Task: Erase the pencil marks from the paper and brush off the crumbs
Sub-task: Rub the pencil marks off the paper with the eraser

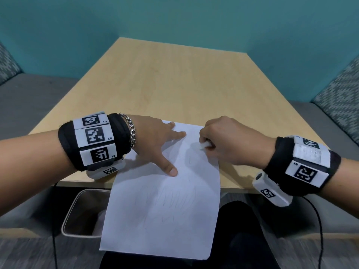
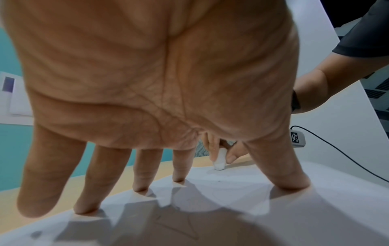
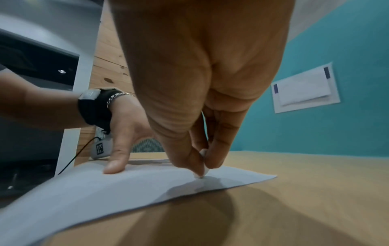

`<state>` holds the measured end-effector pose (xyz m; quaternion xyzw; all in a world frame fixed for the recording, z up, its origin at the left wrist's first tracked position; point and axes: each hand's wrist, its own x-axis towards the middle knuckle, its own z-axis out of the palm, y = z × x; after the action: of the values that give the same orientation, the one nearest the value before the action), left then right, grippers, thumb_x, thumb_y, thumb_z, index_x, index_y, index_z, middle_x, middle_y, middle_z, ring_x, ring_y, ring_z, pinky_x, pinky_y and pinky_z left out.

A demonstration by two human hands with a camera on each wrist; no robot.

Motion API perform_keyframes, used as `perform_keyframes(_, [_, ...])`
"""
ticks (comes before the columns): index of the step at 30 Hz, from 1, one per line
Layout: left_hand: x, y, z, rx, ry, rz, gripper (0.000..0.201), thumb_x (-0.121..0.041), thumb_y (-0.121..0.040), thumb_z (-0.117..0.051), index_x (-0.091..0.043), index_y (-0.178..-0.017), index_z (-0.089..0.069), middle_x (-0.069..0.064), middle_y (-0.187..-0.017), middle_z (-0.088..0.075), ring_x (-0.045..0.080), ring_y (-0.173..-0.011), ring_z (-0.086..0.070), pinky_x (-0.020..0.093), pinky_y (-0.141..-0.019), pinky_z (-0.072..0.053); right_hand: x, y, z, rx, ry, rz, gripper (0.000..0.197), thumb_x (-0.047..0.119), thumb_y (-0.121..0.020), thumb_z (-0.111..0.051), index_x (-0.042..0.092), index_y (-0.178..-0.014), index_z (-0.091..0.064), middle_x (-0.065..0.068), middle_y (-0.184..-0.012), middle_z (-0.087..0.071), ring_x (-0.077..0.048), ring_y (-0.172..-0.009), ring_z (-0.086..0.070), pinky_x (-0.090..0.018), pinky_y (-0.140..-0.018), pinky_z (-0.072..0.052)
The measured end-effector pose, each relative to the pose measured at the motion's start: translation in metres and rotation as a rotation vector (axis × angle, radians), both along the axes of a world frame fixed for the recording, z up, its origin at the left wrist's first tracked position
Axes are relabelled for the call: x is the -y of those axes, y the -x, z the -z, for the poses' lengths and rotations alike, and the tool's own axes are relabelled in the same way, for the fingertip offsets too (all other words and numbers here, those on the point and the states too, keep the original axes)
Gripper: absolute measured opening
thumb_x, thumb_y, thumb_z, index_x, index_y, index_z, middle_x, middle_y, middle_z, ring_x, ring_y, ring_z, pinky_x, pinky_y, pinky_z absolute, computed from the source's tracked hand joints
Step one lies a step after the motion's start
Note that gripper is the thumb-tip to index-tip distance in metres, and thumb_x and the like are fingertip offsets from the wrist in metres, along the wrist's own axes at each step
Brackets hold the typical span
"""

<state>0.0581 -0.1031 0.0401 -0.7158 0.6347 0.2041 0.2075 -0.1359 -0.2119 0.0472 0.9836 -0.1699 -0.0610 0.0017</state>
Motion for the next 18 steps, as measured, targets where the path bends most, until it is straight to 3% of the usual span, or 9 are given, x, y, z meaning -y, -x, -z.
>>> perform_keyframes(6, [-0.002,0.0,-0.001,0.003,-0.007,-0.006,0.125,-0.097,-0.068,-0.057,-0.049,-0.163,0.009,-0.007,-0.175,0.013,0.025,-0.157,-0.03,0.046,-0.123,-0.032,-0.015,0.004,0.003,-0.035,-0.007,-0.042,0.011,0.024,-0.093,-0.056,0.02,-0.096,-0.066,0.007,-0.089,-0.057,-0.022,-0.082,-0.058,-0.041,-0.074,-0.055])
perform_keyframes(12, [-0.002,0.004,0.003,0.055,0.001,-0.019,0.132,-0.103,-0.065,-0.048,-0.042,-0.164,0.015,-0.002,-0.177,0.007,0.027,-0.151,-0.041,0.046,-0.117,-0.041,-0.011,0.017,-0.001,-0.025,-0.147,0.022,0.011,0.027,-0.089,-0.066,0.024,-0.098,-0.071,0.009,-0.083,-0.067,-0.013,-0.083,-0.061,-0.038,-0.073,-0.057])
perform_keyframes(15, [-0.007,-0.005,-0.005,0.009,-0.036,0.005,0.133,-0.099,-0.063,-0.059,-0.048,-0.163,0.014,-0.011,-0.175,0.01,0.017,-0.161,-0.018,0.047,-0.127,-0.024,0.0,0.02,0.001,-0.017,-0.147,0.091,0.008,0.021,-0.086,-0.066,0.022,-0.092,-0.07,0.009,-0.081,-0.064,-0.015,-0.078,-0.061,-0.039,-0.069,-0.058])
perform_keyframes(18, [-0.013,-0.015,-0.004,0.008,-0.053,0.033,0.132,-0.097,-0.062,-0.063,-0.052,-0.162,0.011,-0.015,-0.174,0.014,0.016,-0.162,-0.005,0.051,-0.129,-0.017,0.009,0.02,-0.001,0.007,-0.132,0.073,0.008,0.019,-0.085,-0.067,0.02,-0.091,-0.071,0.011,-0.08,-0.063,-0.008,-0.075,-0.057,-0.025,-0.063,-0.05])
